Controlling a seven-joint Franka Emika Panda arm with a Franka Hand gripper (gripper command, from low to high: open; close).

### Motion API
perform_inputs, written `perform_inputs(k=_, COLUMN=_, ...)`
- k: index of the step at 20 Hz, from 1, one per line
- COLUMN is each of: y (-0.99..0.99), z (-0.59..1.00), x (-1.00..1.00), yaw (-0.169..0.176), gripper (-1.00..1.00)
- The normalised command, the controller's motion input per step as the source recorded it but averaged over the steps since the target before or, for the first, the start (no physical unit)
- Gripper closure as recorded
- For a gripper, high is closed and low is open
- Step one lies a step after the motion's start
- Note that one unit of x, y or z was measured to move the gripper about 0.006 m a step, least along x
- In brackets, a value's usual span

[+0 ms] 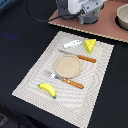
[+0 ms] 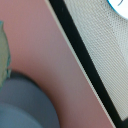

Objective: Interact with the objects in diverse but meaningful ways.

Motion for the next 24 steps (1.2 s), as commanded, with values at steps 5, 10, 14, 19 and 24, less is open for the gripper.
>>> perform_inputs(k=5, y=-0.04, z=-0.04, x=0.47, yaw=-0.117, gripper=-1.00)
perform_inputs(k=10, y=-0.09, z=-0.04, x=0.28, yaw=-0.061, gripper=-1.00)
perform_inputs(k=14, y=-0.18, z=-0.06, x=0.22, yaw=-0.032, gripper=-1.00)
perform_inputs(k=19, y=-0.23, z=-0.03, x=0.33, yaw=-0.022, gripper=-1.00)
perform_inputs(k=24, y=-0.17, z=-0.04, x=0.44, yaw=-0.046, gripper=-1.00)
